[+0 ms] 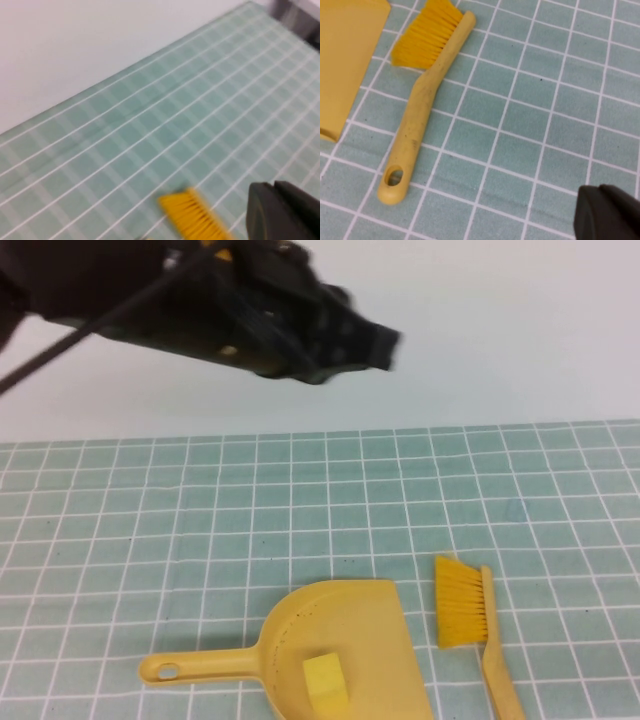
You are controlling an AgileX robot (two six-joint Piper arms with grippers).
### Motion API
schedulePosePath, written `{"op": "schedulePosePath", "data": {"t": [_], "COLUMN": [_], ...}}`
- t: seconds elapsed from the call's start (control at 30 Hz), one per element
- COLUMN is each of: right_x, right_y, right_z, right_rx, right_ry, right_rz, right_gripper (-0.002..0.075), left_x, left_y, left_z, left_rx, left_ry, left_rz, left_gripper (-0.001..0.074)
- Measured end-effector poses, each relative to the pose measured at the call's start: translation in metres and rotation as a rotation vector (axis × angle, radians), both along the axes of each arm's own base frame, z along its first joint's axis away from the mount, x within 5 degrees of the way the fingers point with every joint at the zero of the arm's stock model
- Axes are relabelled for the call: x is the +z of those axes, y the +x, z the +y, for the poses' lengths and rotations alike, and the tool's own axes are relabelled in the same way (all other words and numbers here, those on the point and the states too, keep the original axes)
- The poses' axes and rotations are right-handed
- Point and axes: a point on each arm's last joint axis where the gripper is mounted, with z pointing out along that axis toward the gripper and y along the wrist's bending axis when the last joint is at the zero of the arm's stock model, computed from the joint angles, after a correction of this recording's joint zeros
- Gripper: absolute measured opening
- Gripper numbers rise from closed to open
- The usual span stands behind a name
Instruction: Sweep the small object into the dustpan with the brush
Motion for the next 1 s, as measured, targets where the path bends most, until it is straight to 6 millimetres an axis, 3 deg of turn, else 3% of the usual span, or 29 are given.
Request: {"op": "schedulePosePath", "data": {"t": [0.17,0.3,0.47,0.6,0.73,0.83,1.0], "right_x": [0.0,0.0,0.0,0.0,0.0,0.0,0.0], "right_y": [0.0,0.0,0.0,0.0,0.0,0.0,0.0], "right_z": [0.0,0.0,0.0,0.0,0.0,0.0,0.0], "right_rx": [0.0,0.0,0.0,0.0,0.0,0.0,0.0], "right_ry": [-0.001,-0.001,-0.001,-0.001,-0.001,-0.001,-0.001], "right_rz": [0.001,0.001,0.001,0.001,0.001,0.001,0.001], "right_gripper": [-0.0001,-0.0001,-0.0001,-0.0001,-0.0001,-0.0001,-0.0001], "left_x": [0.021,0.044,0.027,-0.013,-0.075,-0.127,-0.18], "left_y": [-0.016,-0.041,-0.081,-0.117,-0.148,-0.168,-0.194], "left_z": [0.025,0.055,0.098,0.134,0.163,0.179,0.191], "left_rx": [0.046,0.147,0.278,0.397,0.543,0.655,0.72], "left_ry": [0.013,-0.117,-0.231,-0.287,-0.35,-0.416,-0.423], "left_rz": [-0.117,-0.326,-0.418,-0.447,-0.463,-0.454,-0.491], "left_gripper": [0.0,0.0,0.0,0.0,0.0,0.0,0.0]}}
